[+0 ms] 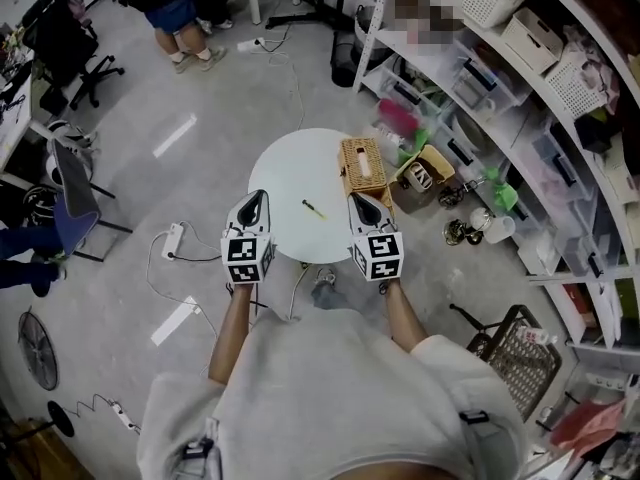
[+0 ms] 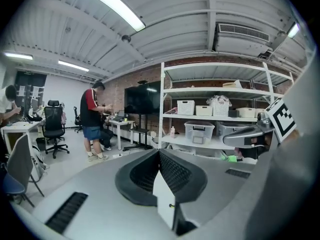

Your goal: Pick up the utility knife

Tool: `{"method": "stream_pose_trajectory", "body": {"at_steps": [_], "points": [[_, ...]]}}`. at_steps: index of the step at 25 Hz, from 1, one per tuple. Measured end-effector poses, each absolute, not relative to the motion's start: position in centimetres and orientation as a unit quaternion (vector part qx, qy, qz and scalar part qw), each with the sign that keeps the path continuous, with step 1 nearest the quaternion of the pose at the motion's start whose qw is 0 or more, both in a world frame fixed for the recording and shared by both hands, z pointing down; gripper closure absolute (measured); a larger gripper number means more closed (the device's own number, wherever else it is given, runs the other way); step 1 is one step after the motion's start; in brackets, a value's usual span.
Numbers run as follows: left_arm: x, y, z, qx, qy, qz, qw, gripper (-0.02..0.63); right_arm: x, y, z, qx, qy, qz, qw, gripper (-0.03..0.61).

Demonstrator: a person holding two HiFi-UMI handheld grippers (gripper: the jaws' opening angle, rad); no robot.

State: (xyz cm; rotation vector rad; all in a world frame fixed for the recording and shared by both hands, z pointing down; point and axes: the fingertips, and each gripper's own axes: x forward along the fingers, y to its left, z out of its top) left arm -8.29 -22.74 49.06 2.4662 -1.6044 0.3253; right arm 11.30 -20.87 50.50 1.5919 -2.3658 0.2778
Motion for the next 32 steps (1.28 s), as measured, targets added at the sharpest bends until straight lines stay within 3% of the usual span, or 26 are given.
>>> {"method": "stream_pose_trajectory", "body": {"at_steps": [13, 32], "points": [[-7.3, -29.3, 49.9, 0.792, -0.588, 0.132, 0.096, 0.594, 11.6, -29.6, 52.4, 0.485, -0.855, 0.111, 0.147, 0.548], [-9.4, -30.2, 54.7, 0.805, -0.553, 0.155, 0.148, 0.592, 8.3, -29.1, 58.2, 0.484, -0.835, 0.161, 0.208, 0.547]]}}
